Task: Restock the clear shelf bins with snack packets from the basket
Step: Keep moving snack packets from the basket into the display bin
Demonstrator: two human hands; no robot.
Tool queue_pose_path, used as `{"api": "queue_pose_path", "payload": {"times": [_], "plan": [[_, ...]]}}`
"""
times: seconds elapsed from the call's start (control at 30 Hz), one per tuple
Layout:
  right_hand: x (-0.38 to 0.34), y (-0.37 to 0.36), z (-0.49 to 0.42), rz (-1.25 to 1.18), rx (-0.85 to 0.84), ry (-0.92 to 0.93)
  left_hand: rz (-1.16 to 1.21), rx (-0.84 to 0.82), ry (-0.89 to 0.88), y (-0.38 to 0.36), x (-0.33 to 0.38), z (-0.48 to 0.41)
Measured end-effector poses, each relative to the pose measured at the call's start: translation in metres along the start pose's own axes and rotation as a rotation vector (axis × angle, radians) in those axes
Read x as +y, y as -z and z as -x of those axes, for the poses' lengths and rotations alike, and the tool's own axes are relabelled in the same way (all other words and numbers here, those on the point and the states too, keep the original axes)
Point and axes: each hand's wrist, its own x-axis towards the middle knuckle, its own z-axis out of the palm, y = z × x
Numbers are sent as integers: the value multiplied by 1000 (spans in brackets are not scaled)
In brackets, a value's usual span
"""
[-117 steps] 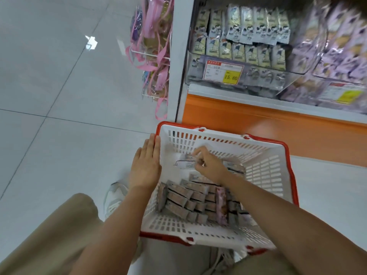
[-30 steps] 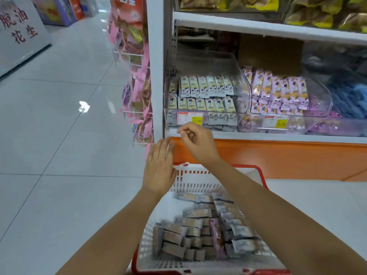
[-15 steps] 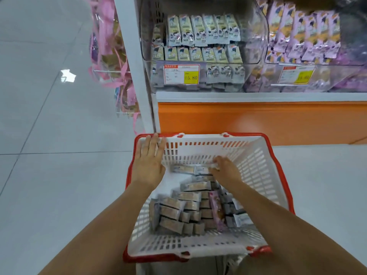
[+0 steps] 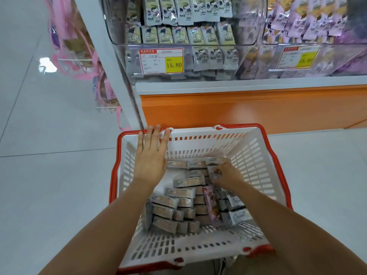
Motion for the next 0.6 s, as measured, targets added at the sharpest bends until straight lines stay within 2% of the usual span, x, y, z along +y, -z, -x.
{"api": "queue_pose_path", "payload": {"times": [0.33, 0.47, 0.6], "plan": [[-9, -2, 3, 123, 77, -90, 3, -46, 20, 4, 5, 1], [-12, 7, 6, -27, 179, -64, 1, -52, 21, 4, 5, 1], [-15, 28, 11, -323, 196, -9, 9, -68, 26, 8, 6, 2]]}}
